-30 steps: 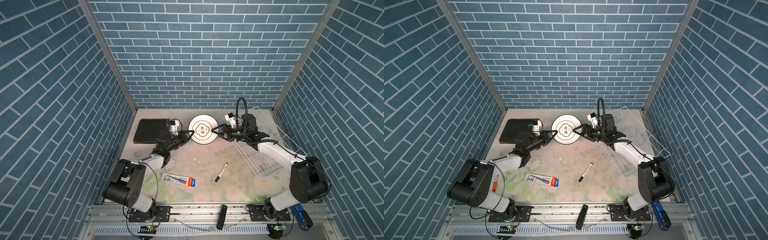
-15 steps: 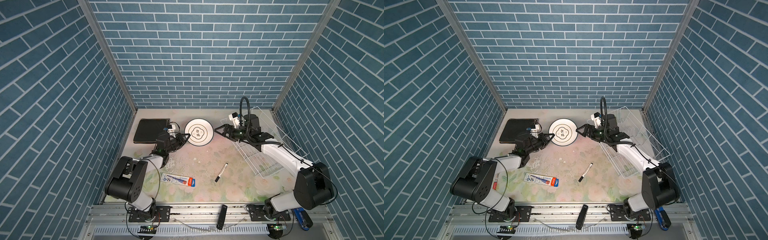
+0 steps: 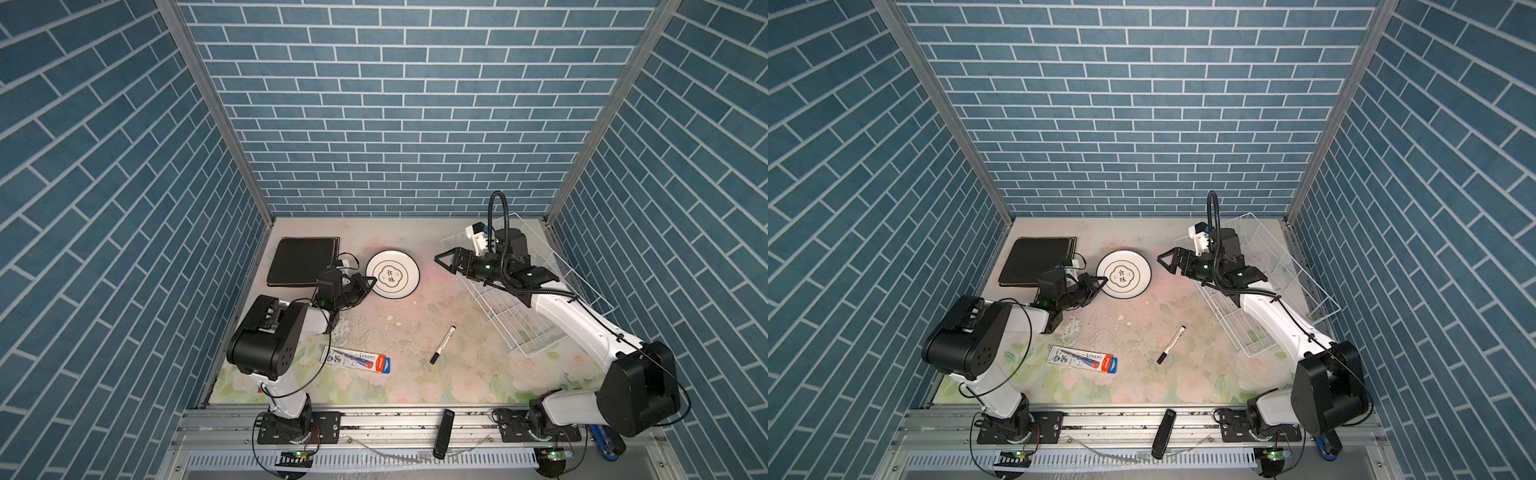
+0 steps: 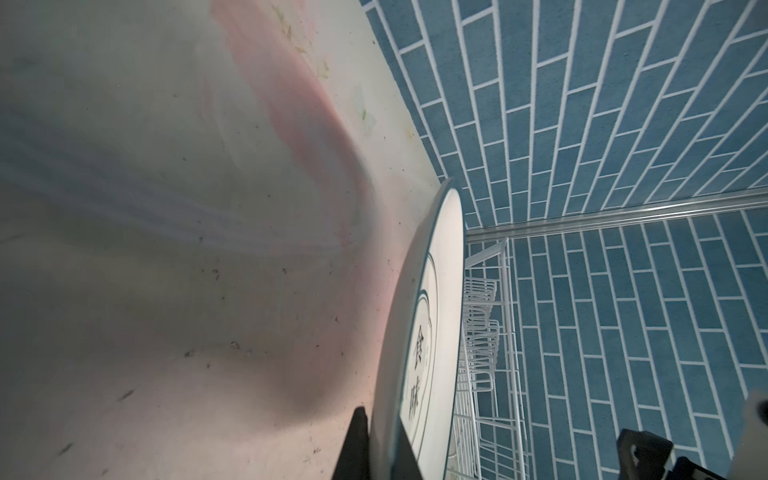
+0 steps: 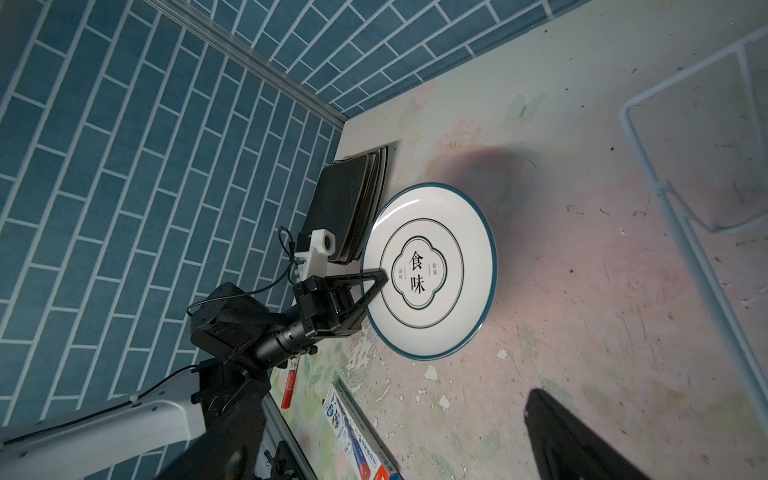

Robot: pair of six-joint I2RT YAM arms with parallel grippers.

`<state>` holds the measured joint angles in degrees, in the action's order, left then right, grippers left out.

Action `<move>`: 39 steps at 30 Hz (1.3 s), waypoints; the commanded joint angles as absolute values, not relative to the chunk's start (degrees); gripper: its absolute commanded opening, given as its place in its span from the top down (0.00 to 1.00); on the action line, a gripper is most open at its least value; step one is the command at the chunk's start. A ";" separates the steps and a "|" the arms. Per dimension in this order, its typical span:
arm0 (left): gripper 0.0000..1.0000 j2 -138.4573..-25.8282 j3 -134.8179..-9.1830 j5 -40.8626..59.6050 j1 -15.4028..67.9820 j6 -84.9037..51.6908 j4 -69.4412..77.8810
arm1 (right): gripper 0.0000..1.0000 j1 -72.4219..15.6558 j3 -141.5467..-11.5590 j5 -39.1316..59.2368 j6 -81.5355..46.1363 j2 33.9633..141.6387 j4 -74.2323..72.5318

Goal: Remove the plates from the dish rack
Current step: 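Open the right gripper and withdraw it while the left gripper holds the plate, then lower the white plate flat onto the table with the left gripper and release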

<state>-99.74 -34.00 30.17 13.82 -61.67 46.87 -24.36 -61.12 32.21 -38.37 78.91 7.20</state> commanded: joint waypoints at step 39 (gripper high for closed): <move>1.00 -107.35 -42.62 26.54 11.87 -54.58 38.57 | 0.01 -24.15 -62.17 29.78 -32.56 77.87 12.56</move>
